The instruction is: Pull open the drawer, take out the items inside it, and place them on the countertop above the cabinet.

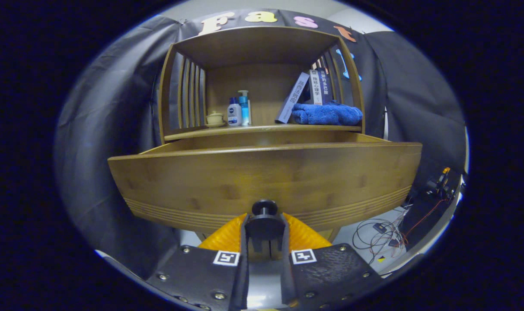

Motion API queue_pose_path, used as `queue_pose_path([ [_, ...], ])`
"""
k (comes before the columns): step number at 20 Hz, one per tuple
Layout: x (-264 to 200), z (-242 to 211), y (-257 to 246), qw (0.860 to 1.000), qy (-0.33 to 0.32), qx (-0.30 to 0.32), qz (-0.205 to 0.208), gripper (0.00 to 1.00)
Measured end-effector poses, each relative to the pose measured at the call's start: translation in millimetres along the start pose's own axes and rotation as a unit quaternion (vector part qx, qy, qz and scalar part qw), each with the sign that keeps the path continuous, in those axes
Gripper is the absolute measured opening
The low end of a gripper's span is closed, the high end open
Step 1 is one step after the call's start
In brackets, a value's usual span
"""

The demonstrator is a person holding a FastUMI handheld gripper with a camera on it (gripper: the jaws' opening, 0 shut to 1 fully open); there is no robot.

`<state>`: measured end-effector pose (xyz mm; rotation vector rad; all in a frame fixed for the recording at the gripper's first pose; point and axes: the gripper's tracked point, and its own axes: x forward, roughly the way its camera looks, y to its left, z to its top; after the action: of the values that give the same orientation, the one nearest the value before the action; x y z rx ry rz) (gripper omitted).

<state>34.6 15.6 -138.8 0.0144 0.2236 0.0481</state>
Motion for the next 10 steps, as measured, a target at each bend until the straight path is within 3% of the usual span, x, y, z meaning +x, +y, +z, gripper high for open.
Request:
queue_pose_path([
  [10,-10.4,-10.8,-5.2,1.0,0.008,-0.002,0.0,0.32],
])
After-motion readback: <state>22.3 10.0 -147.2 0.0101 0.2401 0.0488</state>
